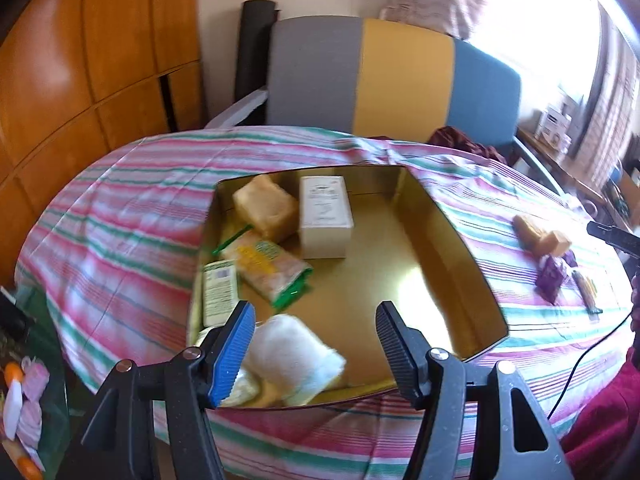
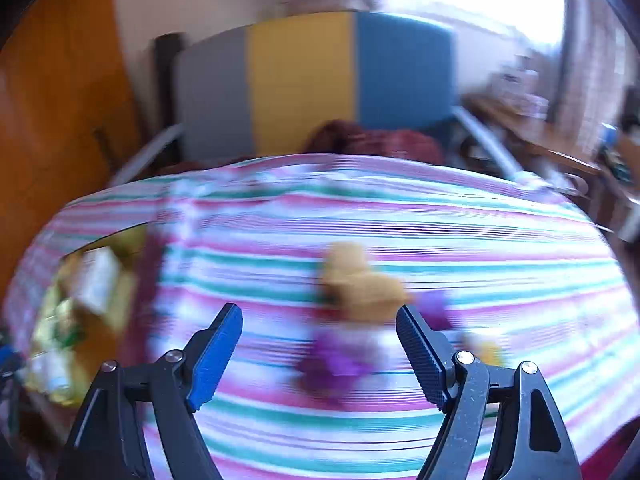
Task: Organize objects
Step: 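Move both tools back from the tray to the items on the cloth, then grasp the purple wrapped packet with the left tool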
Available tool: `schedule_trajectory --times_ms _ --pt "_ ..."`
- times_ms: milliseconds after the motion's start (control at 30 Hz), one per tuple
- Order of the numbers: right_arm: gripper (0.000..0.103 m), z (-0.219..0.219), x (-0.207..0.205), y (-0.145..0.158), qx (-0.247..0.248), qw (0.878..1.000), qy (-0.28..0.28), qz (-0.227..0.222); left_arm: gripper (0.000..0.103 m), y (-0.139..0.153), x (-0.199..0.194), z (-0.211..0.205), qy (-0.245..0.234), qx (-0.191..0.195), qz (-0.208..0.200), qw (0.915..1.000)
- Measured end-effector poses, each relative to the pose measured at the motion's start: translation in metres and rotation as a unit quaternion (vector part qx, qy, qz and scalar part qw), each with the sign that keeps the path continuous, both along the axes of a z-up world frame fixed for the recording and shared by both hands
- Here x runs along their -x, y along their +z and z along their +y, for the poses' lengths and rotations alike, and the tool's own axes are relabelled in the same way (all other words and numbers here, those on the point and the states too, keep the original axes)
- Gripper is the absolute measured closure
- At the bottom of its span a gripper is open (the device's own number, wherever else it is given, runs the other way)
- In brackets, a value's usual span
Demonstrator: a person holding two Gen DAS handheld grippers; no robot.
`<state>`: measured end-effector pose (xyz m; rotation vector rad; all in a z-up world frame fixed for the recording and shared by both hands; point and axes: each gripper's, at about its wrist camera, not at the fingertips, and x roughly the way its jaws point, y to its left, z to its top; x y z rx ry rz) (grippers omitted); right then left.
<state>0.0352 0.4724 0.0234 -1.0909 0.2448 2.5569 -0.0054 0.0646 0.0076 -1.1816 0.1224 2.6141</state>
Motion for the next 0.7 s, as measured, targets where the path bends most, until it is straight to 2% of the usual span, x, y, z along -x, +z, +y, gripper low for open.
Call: schedule_trajectory --times_ms 133,167,267,500,600,700 --pt "0.022 0.053 -0.025 -0.018 -0.009 0.997 -0.081 0.005 0.039 0.006 -0.001 0.028 -0.034 0.01 0.003 0.9994" --pt "0.022 0.065 -0.032 -0.024 0.001 0.994 -0.107 0.007 0.039 0.009 -0.002 0.037 -0.045 0.014 0.007 0.9989" --pt "0.022 0.097 -0.046 -0.029 0.077 0.984 -0.161 0.024 0.039 0.016 -0.006 0.063 -0.077 0.019 0.019 0.9966" --pt "0.022 0.11 -0.056 -0.032 0.109 0.977 -0.18 0.036 0.039 0.016 -0.013 0.133 -0.159 0.018 0.008 0.9871" --pt "0.022 0.111 -0.059 -0.032 0.113 0.974 -0.192 0.039 0.041 0.011 -0.019 0.168 -0.201 0.016 -0.003 0.9794" --pt "0.022 0.118 -0.065 -0.035 0.141 0.968 -0.202 0.047 0.041 0.002 -0.024 0.204 -0.25 0.026 -0.01 0.9678"
